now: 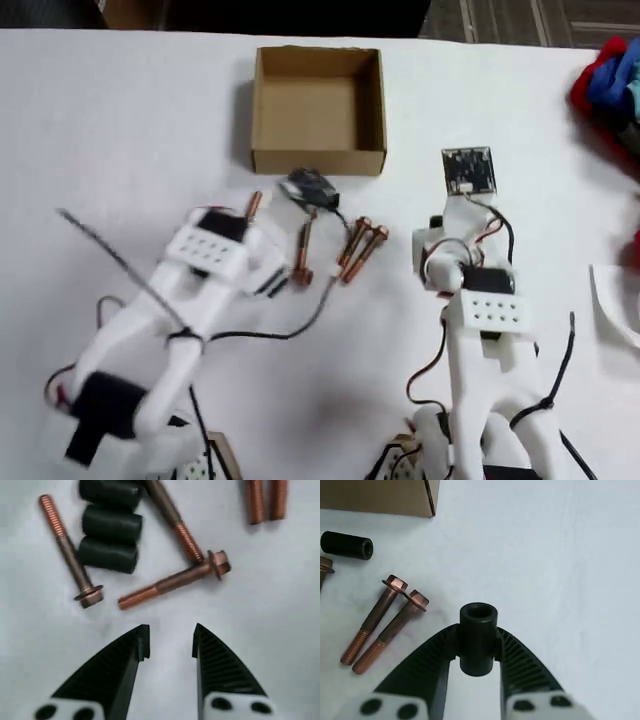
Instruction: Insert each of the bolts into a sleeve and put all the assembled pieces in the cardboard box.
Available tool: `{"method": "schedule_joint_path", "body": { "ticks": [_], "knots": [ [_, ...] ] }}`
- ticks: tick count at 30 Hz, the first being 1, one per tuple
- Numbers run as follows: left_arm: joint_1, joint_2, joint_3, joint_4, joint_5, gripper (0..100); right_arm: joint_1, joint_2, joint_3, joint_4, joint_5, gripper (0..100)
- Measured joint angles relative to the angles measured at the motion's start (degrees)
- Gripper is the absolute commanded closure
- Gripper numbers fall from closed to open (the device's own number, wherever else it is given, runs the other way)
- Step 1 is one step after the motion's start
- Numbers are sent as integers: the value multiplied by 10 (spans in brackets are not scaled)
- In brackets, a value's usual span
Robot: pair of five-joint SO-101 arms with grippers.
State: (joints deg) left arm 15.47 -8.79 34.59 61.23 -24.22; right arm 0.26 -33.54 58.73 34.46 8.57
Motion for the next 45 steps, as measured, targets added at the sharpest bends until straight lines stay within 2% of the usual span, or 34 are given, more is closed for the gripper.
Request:
{"method": "schedule_joint_path", "body": {
  "ticks": [4,7,14,21,31,32,34,39,41,45],
  "knots": [
    [33,57,-40,19,-121,837,5,0,59,-55,-33,978],
    [33,84,-65,25,-178,837,11,0,76,-74,-33,977],
    [14,129,-123,26,-206,837,16,0,76,-81,-33,975],
    [16,219,-186,30,-265,837,4,0,76,-81,-33,975],
    [25,323,-270,60,-271,845,4,0,76,-81,-33,975],
    [30,325,-274,68,-271,867,4,0,76,-81,-33,975],
    [40,329,-278,80,-272,974,4,0,76,-81,-33,975],
    [52,333,-276,96,-268,972,4,0,76,-81,-33,975],
    [51,333,-276,96,-250,975,4,0,76,-81,-33,975],
    [29,324,-278,97,-143,974,4,0,76,-81,-33,975]
  ]
}}
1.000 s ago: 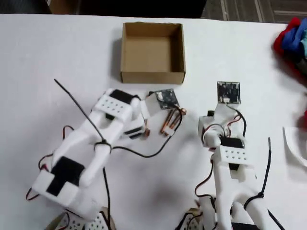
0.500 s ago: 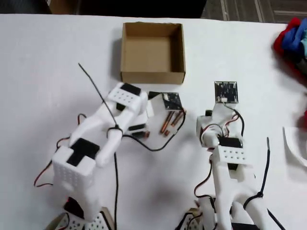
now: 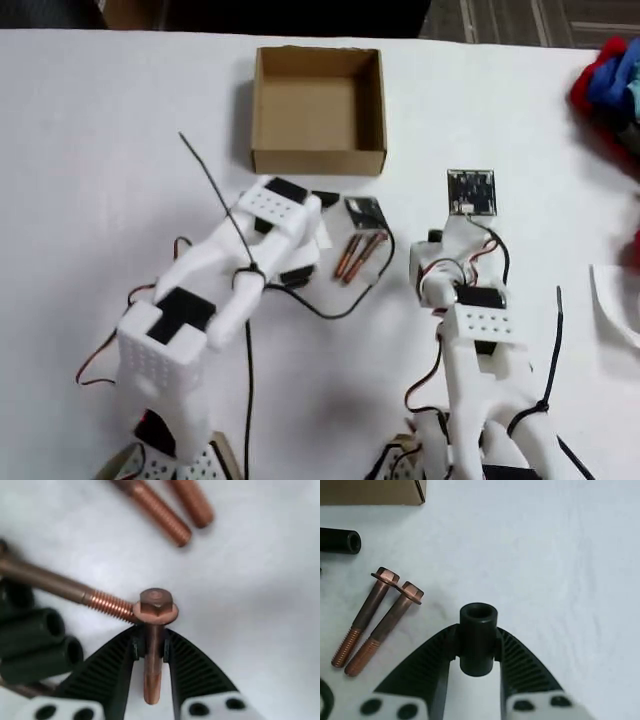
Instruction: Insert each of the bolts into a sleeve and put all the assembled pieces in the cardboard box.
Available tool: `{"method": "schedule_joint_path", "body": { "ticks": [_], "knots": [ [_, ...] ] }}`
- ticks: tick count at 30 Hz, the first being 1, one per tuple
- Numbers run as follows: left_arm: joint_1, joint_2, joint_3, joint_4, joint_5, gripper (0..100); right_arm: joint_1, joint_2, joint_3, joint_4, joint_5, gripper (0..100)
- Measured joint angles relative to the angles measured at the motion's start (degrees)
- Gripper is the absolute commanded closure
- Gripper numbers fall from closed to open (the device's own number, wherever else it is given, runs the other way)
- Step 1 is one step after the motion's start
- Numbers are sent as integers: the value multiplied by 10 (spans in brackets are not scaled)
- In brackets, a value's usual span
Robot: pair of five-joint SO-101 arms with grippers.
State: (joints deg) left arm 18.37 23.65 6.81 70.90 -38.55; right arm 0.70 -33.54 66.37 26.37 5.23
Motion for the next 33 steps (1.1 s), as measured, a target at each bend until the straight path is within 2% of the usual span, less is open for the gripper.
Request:
{"method": "schedule_joint_path", "body": {
  "ticks": [5,7,9,13,15,26,28,30,32,33],
  "knots": [
    [-39,-4,-6,-3,179,974,0,0,0,-2,0,975],
    [-48,-4,-9,-4,203,972,0,0,0,-2,0,975],
    [-52,-4,-9,-4,203,946,0,0,0,-2,0,975],
    [-55,1,-13,-4,164,792,0,0,0,-2,0,975],
    [-66,3,-18,-6,140,755,0,0,0,-2,0,975],
    [-73,6,-21,-70,96,796,-3,0,0,-2,0,975],
    [-71,6,-21,-71,91,864,-3,0,0,-2,0,975],
    [-65,6,-21,-71,90,992,-3,0,0,-2,0,975],
    [-55,6,-20,-61,89,962,-3,0,0,-2,0,975],
    [-51,6,-20,-55,88,979,-3,0,0,-2,0,976]
  ]
}}
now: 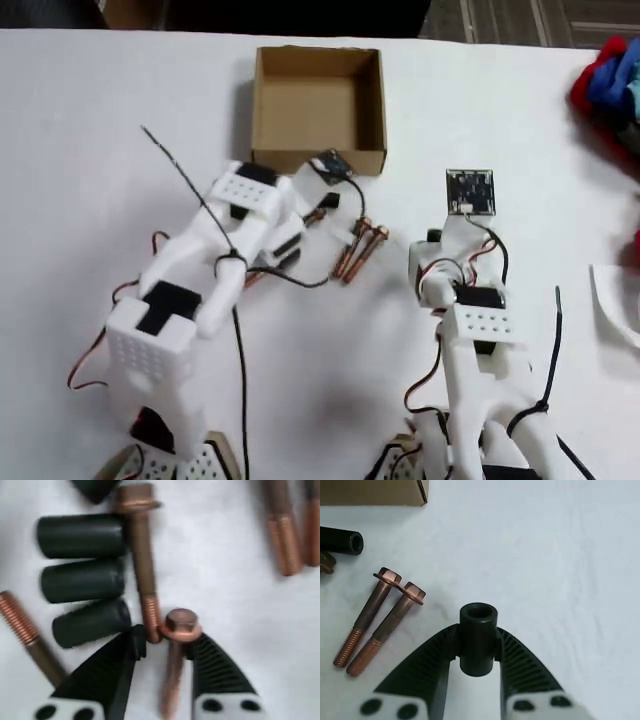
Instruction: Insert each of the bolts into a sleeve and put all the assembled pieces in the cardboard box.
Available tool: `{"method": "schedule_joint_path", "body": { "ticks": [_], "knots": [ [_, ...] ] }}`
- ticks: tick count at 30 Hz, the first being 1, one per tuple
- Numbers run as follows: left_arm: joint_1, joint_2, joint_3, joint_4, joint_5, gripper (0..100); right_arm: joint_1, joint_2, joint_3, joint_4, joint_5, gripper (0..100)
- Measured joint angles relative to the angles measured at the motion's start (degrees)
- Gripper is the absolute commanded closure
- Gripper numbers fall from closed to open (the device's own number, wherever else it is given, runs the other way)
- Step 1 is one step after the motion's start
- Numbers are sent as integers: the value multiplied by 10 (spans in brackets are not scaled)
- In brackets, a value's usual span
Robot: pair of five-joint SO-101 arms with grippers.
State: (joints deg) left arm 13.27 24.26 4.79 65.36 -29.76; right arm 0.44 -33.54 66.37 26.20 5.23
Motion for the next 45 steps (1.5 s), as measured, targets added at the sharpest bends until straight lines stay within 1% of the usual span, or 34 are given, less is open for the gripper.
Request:
{"method": "schedule_joint_path", "body": {
  "ticks": [3,7,10,13,17,20,23,26,28,30,31,34,38,42,45],
  "knots": [
    [1,0,-2,6,4,974,0,0,0,0,0,977],
    [0,-7,-3,18,39,973,0,0,0,0,0,978],
    [-1,-40,25,22,64,973,0,0,0,0,0,978],
    [-1,-113,83,11,76,973,0,-4,0,1,0,978],
    [7,-262,211,-54,81,973,0,-62,0,44,0,978],
    [7,-389,323,-113,81,974,0,-162,4,107,0,978],
    [8,-498,403,-150,81,974,0,-309,32,134,0,978],
    [8,-550,414,-161,84,974,-2,-489,82,130,0,978],
    [7,-558,414,-163,84,974,-10,-606,134,98,0,978],
    [8,-558,403,-163,84,974,-25,-666,183,39,0,978],
    [8,-557,388,-163,87,974,-28,-666,205,4,0,978],
    [-3,-533,313,-163,114,974,-33,-620,258,-110,0,978],
    [-5,-464,178,-151,183,974,-39,-583,287,-232,0,978],
    [12,-384,21,-109,273,974,-76,-554,302,-274,24,978],
    [54,-337,-85,-87,302,974,-102,-535,302,-287,37,978]
  ]
}}
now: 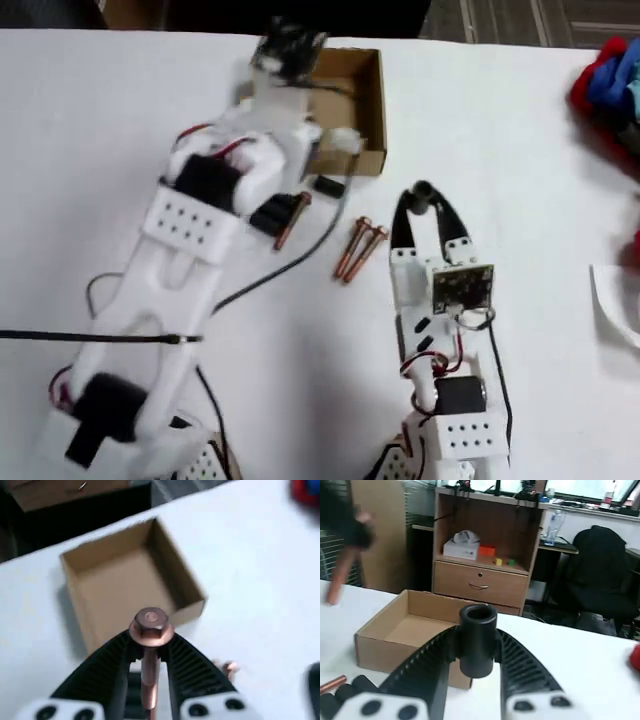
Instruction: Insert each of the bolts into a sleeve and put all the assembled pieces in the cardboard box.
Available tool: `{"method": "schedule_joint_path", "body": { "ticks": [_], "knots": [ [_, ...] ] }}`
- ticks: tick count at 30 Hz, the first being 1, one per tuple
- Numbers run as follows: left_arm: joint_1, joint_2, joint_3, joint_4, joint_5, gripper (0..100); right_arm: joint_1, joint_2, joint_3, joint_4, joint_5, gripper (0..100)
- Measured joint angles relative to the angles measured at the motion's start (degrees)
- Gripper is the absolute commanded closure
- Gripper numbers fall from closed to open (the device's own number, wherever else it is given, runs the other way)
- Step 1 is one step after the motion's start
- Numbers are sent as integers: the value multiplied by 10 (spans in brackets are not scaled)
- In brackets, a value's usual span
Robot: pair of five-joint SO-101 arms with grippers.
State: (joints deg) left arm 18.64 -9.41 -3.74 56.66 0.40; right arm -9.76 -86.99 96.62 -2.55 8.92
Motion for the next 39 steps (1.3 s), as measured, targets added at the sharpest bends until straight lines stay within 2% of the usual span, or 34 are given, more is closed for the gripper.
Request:
{"method": "schedule_joint_path", "body": {
  "ticks": [3,7,10,18,25,30,33,36,39],
  "knots": [
    [50,38,-76,18,4,974,-8,15,0,-12,4,978],
    [93,68,-113,37,8,974,-8,38,0,-14,6,978],
    [101,70,-118,38,8,974,-9,67,0,-25,6,978],
    [125,70,-133,37,11,974,-13,179,-4,-136,6,978],
    [124,73,-156,37,118,973,-13,353,-81,-175,-10,978],
    [124,73,-156,20,130,973,-11,418,-117,-178,-33,978],
    [117,73,-156,20,109,973,-11,418,-119,-178,-33,978],
    [99,73,-156,14,33,974,-11,418,-119,-173,-33,978],
    [82,73,-144,-46,-5,974,-11,415,-119,-164,-33,978]
  ]
}}
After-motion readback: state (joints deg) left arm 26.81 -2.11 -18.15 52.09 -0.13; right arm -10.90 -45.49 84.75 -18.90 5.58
